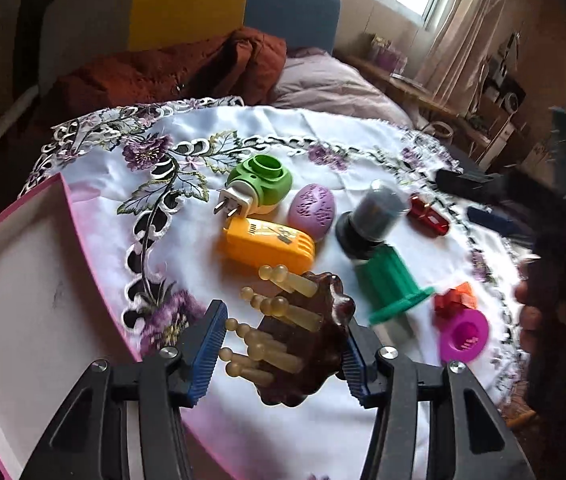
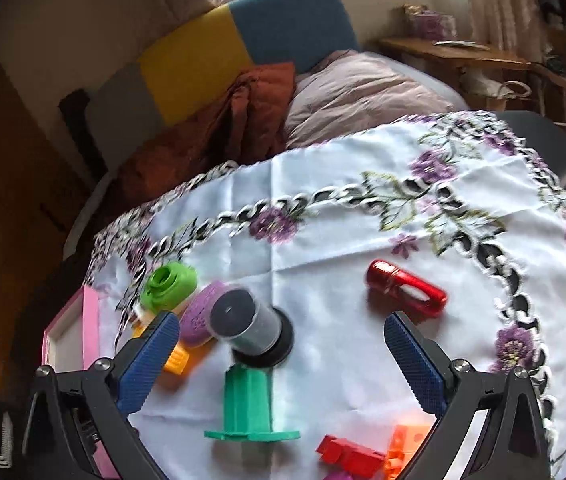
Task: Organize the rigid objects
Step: 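Carry the comb into the tray and open the left gripper while the right gripper grasps the green stand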
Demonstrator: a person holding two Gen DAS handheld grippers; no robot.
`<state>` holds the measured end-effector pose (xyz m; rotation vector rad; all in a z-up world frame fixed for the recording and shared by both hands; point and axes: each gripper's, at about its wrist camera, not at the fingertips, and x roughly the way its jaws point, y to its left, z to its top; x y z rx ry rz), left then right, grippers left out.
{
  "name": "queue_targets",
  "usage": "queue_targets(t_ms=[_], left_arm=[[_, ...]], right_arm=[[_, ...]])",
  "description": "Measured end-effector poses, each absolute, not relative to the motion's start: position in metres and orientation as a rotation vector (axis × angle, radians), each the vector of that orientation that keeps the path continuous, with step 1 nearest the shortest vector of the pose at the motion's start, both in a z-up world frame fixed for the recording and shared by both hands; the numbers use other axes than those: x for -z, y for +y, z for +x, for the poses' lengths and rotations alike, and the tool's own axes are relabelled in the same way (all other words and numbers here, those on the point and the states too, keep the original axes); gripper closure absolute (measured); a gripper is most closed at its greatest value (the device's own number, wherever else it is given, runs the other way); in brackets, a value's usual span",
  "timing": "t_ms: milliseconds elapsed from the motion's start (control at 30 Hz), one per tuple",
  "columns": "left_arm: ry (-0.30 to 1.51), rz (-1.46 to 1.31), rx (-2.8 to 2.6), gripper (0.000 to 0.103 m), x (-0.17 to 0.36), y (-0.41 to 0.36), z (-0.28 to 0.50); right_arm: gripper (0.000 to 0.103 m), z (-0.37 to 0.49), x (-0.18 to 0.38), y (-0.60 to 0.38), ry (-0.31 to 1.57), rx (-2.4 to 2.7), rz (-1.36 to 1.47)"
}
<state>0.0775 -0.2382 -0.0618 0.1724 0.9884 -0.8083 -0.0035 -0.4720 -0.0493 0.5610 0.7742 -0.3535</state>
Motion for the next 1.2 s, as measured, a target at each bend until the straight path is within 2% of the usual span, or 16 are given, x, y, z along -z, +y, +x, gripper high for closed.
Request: queue_targets(t_ms=[33, 100, 167, 433, 500, 567, 633, 667, 900, 1067, 1167, 1200], left_arm=[[0.984, 0.17, 0.809, 0.049, 0.059, -0.237, 0.075], [0.972, 0.158, 0.819, 0.049, 0.054, -0.231, 0.067], [0.966, 0.147, 0.819, 0.049, 0.05, -0.222, 0.061], [0.951, 0.066, 0.74, 0.049, 0.035, -0.155, 0.067], [0.949, 0.067, 0.688, 0.049, 0.036, -0.134, 0.079], [0.963, 0.053, 0.638, 0.049, 0.039, -0.114, 0.095], [0.978, 0.023, 0.596, 0.049, 0.044, -0.096, 0.114], [0.985, 0.017, 0.563, 0.049, 0.047, -0.085, 0.127], [1.031, 0.014, 0.432, 0.049, 0.074, -0.053, 0.193], [1.049, 0.018, 0.393, 0.049, 0.085, -0.05, 0.211], [1.034, 0.006, 0.391, 0.039, 0.08, -0.048, 0.208], [1.021, 0.007, 0.384, 0.032, 0.077, -0.047, 0.205]], right_arm=[[0.0, -0.002, 0.052, -0.471, 0.788, 0.337, 0.564], [0.006, 0.002, 0.057, -0.465, 0.821, 0.293, 0.569], [0.024, 0.009, 0.062, -0.457, 0.862, 0.241, 0.557], [0.027, 0.026, 0.091, -0.421, 1.051, 0.184, 0.419], [0.031, 0.029, 0.098, -0.416, 1.09, 0.194, 0.387], [0.055, 0.031, 0.104, -0.413, 1.12, 0.206, 0.358], [0.067, 0.034, 0.109, -0.413, 1.154, 0.218, 0.331], [0.071, 0.034, 0.112, -0.412, 1.171, 0.219, 0.32], [0.072, 0.033, 0.113, -0.409, 1.179, 0.223, 0.269], [0.072, 0.034, 0.114, -0.406, 1.182, 0.222, 0.239], [0.072, 0.036, 0.114, -0.404, 1.183, 0.22, 0.232], [0.072, 0.036, 0.114, -0.405, 1.183, 0.219, 0.232]])
